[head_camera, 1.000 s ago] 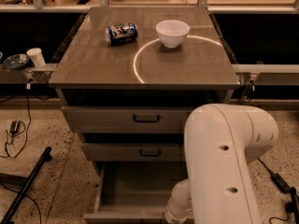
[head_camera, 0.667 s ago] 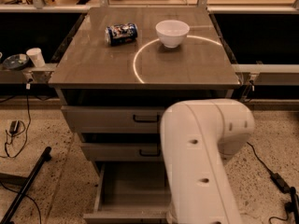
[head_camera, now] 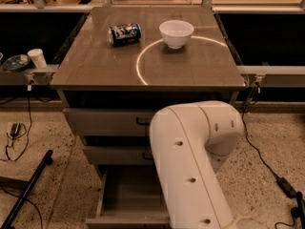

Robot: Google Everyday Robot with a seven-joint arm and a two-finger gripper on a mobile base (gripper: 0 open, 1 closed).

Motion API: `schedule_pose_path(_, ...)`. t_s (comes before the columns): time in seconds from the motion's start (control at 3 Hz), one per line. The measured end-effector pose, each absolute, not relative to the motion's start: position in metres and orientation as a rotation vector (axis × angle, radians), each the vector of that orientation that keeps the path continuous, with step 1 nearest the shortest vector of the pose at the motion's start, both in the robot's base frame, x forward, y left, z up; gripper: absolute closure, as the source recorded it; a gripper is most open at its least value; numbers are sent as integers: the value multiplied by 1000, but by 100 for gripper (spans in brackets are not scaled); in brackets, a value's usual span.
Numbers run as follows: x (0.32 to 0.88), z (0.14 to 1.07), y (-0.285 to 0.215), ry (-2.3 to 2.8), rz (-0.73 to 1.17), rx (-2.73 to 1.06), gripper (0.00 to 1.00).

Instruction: Close bottom drawer

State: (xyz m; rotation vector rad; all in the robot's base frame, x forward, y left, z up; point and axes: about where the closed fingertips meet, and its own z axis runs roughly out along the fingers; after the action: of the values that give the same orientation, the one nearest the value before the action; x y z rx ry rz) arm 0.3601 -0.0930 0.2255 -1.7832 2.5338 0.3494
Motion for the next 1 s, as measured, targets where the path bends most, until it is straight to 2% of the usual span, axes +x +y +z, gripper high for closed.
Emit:
schedule_pose_path(0.67,377,215,-100,2495,524,-1759,0)
schedule_pose_path(1.0,373,183,-112,2537,518,-1786,0)
